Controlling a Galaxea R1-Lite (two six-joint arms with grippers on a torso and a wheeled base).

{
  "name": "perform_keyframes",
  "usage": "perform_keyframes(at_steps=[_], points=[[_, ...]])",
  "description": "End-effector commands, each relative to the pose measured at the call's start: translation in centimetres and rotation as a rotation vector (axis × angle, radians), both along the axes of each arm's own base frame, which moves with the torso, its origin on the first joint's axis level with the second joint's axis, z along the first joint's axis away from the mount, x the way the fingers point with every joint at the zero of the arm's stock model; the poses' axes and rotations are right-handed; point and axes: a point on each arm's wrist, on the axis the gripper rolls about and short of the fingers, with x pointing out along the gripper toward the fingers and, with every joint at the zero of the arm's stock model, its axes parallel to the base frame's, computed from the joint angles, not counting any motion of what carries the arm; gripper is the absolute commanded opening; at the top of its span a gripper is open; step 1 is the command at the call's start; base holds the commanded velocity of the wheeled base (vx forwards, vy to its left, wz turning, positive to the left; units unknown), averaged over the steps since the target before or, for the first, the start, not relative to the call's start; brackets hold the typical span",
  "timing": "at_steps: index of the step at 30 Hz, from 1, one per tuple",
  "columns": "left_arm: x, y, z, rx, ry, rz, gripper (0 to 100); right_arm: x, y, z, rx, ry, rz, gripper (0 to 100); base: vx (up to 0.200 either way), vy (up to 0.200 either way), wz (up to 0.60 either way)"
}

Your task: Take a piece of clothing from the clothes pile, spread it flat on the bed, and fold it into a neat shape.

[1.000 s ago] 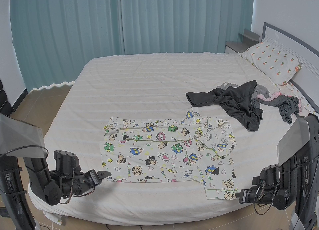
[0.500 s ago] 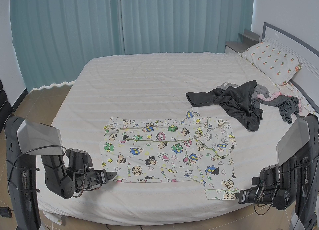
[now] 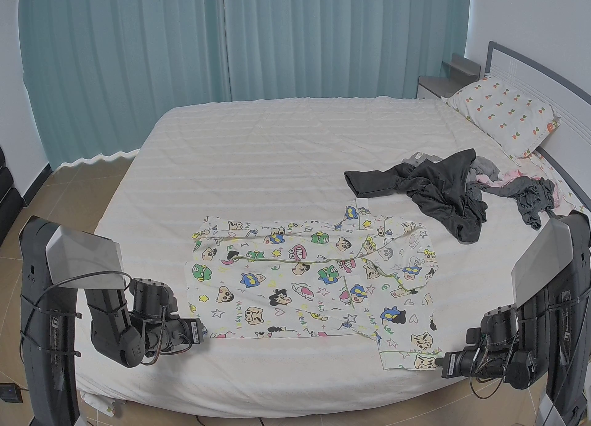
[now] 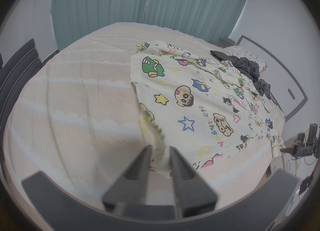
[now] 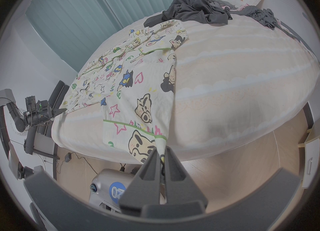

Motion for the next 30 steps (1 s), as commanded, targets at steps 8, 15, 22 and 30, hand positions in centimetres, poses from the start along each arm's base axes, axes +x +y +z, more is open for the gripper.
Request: perform_keyframes(at_steps=[8,15,22,30], points=[[-1.0,0.1,0.1,0.019,0.035,-0.016,0,-0.6,-0.1,0.2,-0.018,0.031,0.015,0,0.0,0.0,0.0],[-2.1,0.4,1.1,0.022,0.058,-0.012,0,-1.5,-0.5,1.1,-0.067,0.086,0.067,0,0.0,0.0,0.0],[-3.1,0.6,1.4,0.019,0.082,-0.017,0,-2.1,-0.6,1.3,-0.097,0.135,0.109,0,0.0,0.0,0.0],[-4.9,0.9,2.0,0.021,0.14,-0.031,0,-2.8,-1.2,1.3,-0.142,0.188,0.153,0,0.0,0.0,0.0]])
